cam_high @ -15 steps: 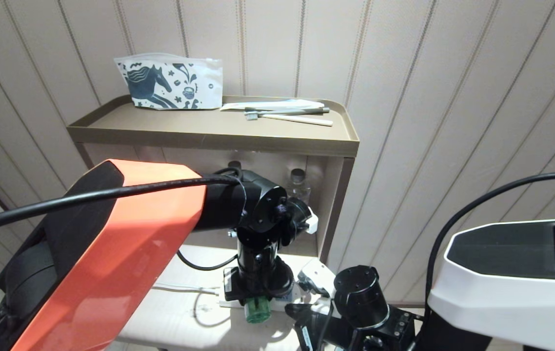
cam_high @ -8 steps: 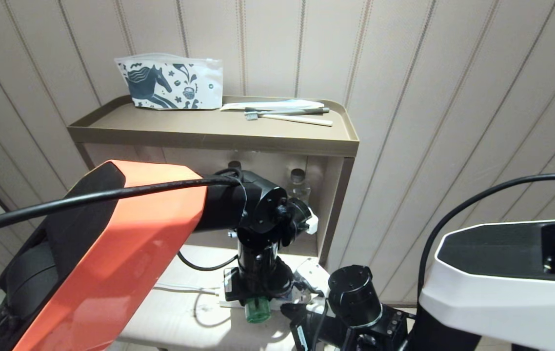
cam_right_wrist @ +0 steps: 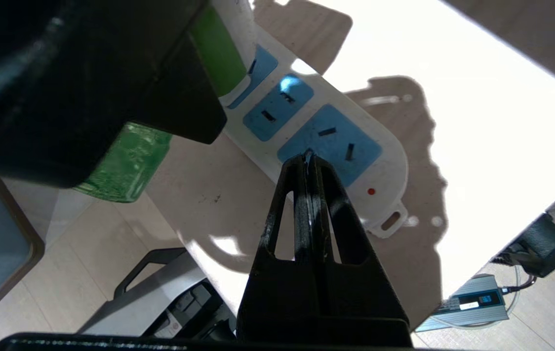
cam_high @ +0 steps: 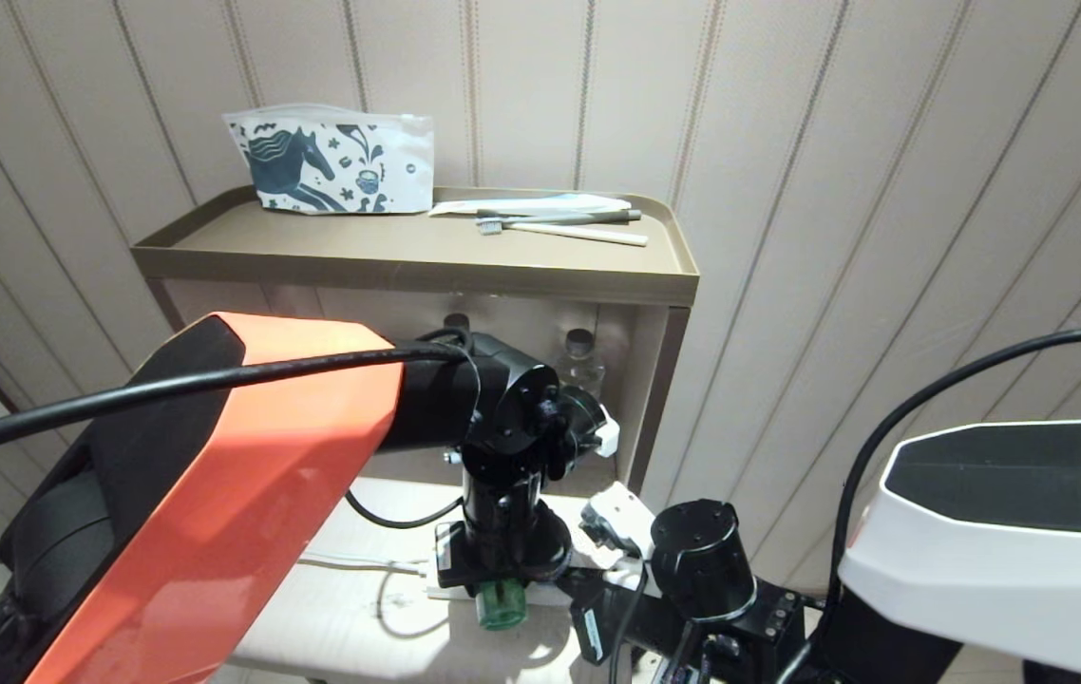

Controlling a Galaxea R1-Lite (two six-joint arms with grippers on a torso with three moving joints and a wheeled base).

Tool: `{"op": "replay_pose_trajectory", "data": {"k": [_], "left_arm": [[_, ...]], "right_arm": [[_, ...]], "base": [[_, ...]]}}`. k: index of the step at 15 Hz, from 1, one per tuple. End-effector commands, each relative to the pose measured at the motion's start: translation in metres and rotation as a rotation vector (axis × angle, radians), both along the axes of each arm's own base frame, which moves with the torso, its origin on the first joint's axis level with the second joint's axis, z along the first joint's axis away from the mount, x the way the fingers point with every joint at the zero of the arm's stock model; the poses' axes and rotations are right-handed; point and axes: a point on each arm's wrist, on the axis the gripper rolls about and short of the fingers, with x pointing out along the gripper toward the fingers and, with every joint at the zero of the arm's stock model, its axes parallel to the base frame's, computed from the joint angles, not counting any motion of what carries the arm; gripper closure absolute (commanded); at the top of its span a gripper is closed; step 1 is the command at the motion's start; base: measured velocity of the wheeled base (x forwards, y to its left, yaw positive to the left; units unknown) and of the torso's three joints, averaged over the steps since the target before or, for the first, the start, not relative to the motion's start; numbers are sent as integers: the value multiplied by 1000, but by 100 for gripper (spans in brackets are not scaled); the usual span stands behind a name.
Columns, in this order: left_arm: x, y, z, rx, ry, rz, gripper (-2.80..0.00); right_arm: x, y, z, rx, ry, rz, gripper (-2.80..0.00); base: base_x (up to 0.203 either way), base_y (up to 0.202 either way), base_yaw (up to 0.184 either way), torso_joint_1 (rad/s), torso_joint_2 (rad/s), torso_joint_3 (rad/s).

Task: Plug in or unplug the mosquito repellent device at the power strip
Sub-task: Hold the socket with your right hand and unplug it with your left hand

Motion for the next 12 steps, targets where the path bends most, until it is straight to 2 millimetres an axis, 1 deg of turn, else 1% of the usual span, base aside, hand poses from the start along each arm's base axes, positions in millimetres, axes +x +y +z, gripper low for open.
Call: {"op": "replay_pose_trajectory", "data": {"k": [1,2,3,4,8,9,12], "left_arm": [[0,0,-2,3,2,6,0],[0,0,-2,3,2,6,0],[0,-1,-1,1,0,6,0],[0,-1,-1,1,0,6,0],[1,-1,0,-1,-3,6,0],[1,-1,0,-5,-7,6,0],[1,-1,0,-5,-7,6,0]], "right_arm": [[1,1,1,8,-7,2,0],[3,4,-10,-9,12,2,0],[5,6,-27,-40,45,3,0],[7,8,-35,-52,57,4,0],[7,8,-36,-52,56,4,0],[8,8,-42,-66,68,2,0],[8,8,-44,-69,70,1,0]], "base": [[0,0,0,0,0,0],[0,0,0,0,0,0],[0,0,0,0,0,0],[0,0,0,0,0,0],[0,0,0,0,0,0],[0,0,0,0,0,0],[0,0,0,0,0,0]]}}
